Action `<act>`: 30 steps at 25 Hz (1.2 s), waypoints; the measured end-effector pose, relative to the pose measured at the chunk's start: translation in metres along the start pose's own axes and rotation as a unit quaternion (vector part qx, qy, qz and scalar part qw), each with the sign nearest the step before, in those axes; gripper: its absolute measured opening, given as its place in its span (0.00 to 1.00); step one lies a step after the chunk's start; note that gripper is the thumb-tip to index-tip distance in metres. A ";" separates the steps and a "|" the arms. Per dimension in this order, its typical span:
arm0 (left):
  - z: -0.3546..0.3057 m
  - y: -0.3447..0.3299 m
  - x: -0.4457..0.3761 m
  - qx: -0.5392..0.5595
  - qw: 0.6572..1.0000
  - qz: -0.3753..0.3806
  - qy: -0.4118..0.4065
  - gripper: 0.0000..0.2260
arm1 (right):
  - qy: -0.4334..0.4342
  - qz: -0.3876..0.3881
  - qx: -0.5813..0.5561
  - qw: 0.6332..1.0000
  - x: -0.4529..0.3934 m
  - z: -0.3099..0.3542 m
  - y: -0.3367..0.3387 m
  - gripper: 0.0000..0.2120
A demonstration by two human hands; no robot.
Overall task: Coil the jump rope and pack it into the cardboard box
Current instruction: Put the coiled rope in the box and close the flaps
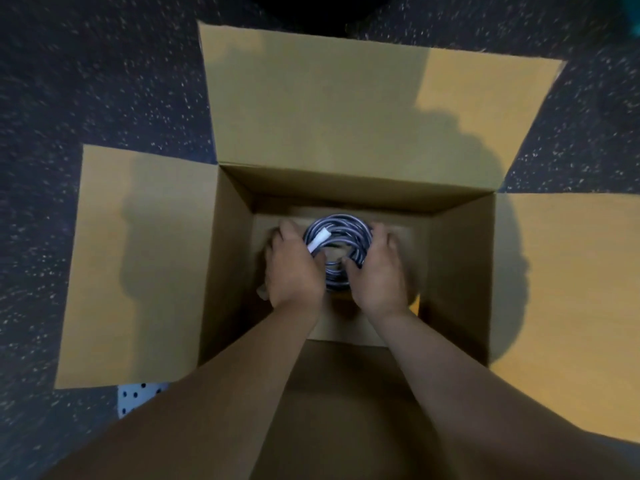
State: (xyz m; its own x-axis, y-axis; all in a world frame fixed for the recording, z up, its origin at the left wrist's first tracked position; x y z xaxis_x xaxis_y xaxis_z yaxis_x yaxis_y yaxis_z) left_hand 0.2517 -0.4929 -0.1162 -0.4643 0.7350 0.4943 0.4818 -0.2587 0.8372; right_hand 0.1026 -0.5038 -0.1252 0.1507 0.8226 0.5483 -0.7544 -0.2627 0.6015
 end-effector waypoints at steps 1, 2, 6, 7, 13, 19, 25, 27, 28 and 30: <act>0.002 -0.001 -0.001 0.030 0.999 0.013 0.013 0.19 | -0.002 0.006 -0.017 1.000 0.001 0.001 -0.002 0.23; 0.004 -0.001 -0.001 0.051 0.998 0.023 0.017 0.18 | -0.003 0.010 -0.016 1.000 0.003 0.001 -0.002 0.23; 0.005 0.009 0.002 0.063 0.996 0.065 -0.024 0.17 | -0.009 0.037 -0.029 0.999 0.009 0.007 0.012 0.27; 0.004 0.017 0.006 0.060 0.995 0.073 -0.036 0.18 | -0.011 0.044 -0.031 0.998 0.015 0.012 0.020 0.29; -0.014 0.130 0.069 0.066 0.993 0.070 -0.066 0.20 | 0.018 0.075 0.002 0.997 0.086 0.076 0.096 0.27; -0.026 0.241 0.121 -0.080 0.987 0.042 -0.131 0.33 | 0.048 0.120 0.110 0.986 0.154 0.128 0.162 0.30; 0.042 0.238 0.045 -0.180 0.983 0.015 -0.026 0.47 | 0.077 0.059 0.278 0.956 0.112 0.071 0.201 0.31; 0.081 0.228 0.025 -0.149 0.986 0.035 0.070 0.50 | 0.018 0.023 0.328 0.944 0.100 0.030 0.220 0.34; 0.094 0.221 0.021 -0.102 0.988 0.052 0.108 0.51 | -0.016 0.025 0.340 0.940 0.099 0.014 0.225 0.37; 0.103 0.209 0.026 -0.005 0.988 0.065 0.141 0.49 | -0.063 0.043 0.316 0.946 0.102 -0.003 0.222 0.42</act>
State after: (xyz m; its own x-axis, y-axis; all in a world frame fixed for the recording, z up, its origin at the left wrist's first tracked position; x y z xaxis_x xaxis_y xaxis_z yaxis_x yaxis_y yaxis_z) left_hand 0.4167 -0.4633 0.0479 -0.5886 0.4917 0.6417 0.5444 -0.3457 0.7642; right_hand -0.0516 -0.4767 0.0625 0.2115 0.7276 0.6526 -0.2415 -0.6081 0.7563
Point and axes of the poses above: each hand's wrist, its own x-axis away from the middle knuckle, its own y-axis out of the back of the hand, z = x × y, the point moved 6 cm from there along -x, towards the middle knuckle, and after that the axes turned 9 degrees about -x, right-handed, at the moved point
